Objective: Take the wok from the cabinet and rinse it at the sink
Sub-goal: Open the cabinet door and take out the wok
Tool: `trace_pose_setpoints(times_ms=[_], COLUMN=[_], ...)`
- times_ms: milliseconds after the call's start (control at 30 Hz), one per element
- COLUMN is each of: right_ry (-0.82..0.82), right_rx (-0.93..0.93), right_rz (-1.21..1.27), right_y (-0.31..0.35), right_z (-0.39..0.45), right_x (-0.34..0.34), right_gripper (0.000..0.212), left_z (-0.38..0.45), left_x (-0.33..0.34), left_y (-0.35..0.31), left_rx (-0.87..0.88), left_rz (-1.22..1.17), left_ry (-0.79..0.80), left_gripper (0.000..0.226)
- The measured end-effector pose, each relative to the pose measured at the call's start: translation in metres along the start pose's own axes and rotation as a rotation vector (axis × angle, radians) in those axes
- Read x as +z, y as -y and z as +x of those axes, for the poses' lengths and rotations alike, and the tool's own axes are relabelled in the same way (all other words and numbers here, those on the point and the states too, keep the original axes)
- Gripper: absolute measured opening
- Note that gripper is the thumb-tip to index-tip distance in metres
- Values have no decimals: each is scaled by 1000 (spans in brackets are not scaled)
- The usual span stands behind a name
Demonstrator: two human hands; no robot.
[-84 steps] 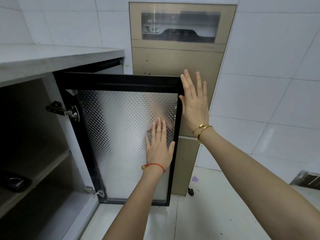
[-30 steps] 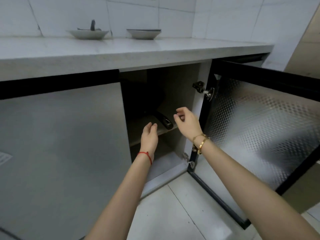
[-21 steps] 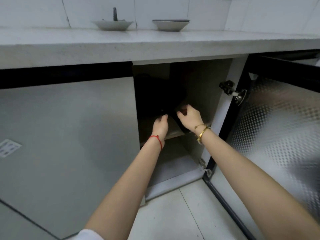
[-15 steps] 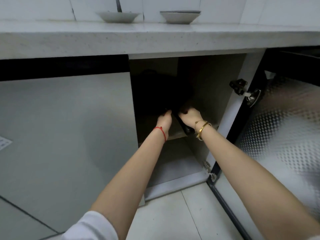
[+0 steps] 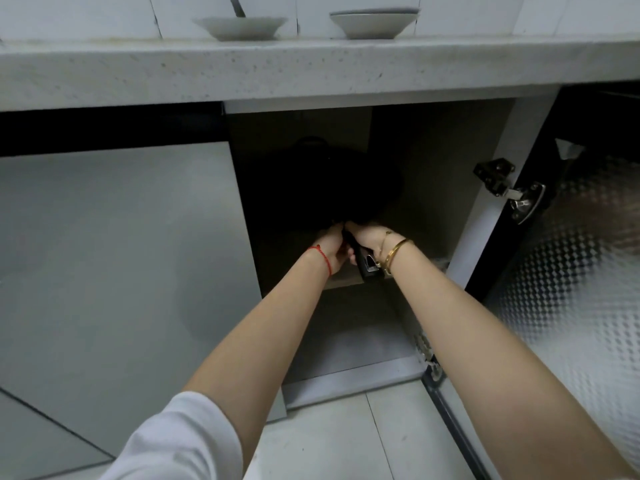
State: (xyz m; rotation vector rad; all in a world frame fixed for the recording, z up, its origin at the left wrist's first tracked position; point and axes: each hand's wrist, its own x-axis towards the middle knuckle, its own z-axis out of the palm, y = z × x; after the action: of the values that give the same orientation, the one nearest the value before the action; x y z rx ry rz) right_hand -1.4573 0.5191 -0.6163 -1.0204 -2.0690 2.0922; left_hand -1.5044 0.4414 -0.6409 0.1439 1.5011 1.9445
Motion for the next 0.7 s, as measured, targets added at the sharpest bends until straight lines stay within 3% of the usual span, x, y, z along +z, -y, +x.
trace_pose_setpoints(times_ms=[300, 467, 600, 700], right_ry=[-76, -101, -104, -127], right_rx=[-35, -43, -18, -27], right_rz=[-14, 12, 90, 96], right_y=[-11, -27, -36, -43], right_z=[-17, -36, -57, -70], right_x=[7, 7, 5, 7], right_gripper=[39, 34, 17, 30], left_z=[-15, -30, -49, -59], left_x=[5, -1, -5, -6], left_y=[-1, 7, 9, 11], left_rx=[-98, -157, -153, -195], left_rz=[21, 17, -33, -32], left_ry=[-31, 54, 158, 196], left_gripper=[30, 24, 16, 21])
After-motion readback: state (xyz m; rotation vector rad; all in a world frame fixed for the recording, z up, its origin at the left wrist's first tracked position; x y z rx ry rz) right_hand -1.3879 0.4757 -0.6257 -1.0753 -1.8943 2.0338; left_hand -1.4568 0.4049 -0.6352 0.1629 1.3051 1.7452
